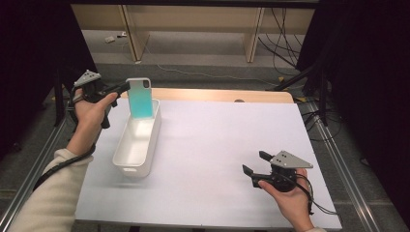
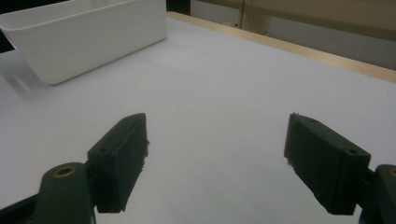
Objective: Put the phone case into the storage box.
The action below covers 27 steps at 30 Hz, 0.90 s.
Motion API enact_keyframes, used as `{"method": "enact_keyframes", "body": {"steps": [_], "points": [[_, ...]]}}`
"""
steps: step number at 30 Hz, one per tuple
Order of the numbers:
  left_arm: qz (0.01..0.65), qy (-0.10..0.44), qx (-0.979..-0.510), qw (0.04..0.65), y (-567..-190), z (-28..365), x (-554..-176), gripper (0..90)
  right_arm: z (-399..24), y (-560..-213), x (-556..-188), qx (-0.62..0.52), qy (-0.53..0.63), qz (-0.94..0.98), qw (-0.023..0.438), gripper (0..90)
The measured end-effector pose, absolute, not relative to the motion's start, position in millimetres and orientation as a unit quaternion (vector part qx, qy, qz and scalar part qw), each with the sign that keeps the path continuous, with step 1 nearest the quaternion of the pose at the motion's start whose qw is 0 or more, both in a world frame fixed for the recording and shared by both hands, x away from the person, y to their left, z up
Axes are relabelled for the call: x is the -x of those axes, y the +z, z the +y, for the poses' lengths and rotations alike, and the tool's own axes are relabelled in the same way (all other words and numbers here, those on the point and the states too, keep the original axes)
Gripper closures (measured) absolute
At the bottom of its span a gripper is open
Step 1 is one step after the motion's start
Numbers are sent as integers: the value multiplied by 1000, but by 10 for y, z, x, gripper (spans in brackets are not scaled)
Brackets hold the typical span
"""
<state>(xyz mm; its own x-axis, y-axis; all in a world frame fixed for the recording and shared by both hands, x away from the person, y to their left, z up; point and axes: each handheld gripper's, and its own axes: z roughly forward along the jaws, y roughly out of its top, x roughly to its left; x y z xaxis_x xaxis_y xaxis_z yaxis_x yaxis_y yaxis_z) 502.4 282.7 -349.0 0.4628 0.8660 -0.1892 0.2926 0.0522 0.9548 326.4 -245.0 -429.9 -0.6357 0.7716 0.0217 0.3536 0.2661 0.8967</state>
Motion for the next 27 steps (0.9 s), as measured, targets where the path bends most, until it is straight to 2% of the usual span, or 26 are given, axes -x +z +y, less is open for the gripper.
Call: {"method": "enact_keyframes", "body": {"steps": [27], "points": [[462,248,-645,556,-3612,2798,-5154,836,-2438,-4315,-3272,-368,489,760,217,229]]}}
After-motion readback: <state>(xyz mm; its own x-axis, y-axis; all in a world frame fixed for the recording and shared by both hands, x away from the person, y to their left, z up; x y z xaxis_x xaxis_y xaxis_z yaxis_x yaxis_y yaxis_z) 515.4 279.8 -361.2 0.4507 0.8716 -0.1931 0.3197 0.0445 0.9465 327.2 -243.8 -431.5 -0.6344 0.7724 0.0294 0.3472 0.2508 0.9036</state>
